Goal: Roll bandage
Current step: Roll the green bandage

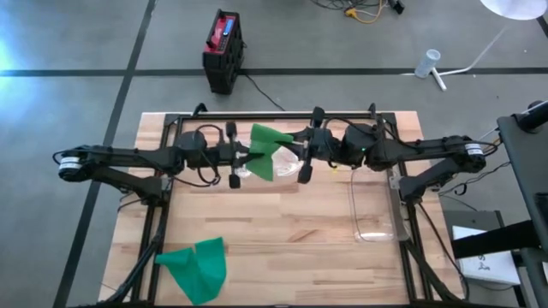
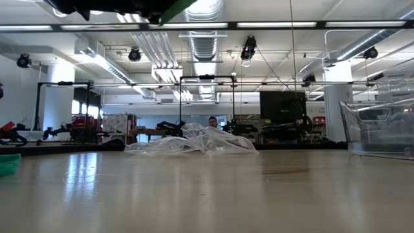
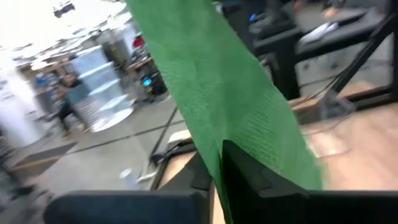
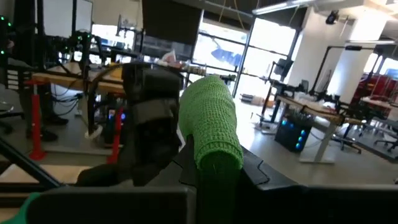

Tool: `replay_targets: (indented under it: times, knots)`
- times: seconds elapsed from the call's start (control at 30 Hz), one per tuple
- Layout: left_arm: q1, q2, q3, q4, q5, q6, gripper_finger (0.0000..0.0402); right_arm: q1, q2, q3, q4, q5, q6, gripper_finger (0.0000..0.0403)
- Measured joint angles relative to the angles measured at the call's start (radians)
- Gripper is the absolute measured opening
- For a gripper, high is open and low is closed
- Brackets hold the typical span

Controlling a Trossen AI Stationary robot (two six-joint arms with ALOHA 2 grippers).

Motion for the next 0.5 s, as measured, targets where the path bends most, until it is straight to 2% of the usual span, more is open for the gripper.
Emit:
replay_targets:
  times: [0.2, 0.5]
  knots:
    - [0.003, -0.092, 0.068, -0.254, -0.090, 0.020, 0.0074, 0.000, 0.002, -0.002, -0.007, -0.007, 0.000, 0.0032]
    - [0.001, -0.157, 0.236, -0.477, -0.089, 0.050, 0.0183, 0.000, 0.007, -0.004, -0.013, -0.020, -0.035, 0.0032]
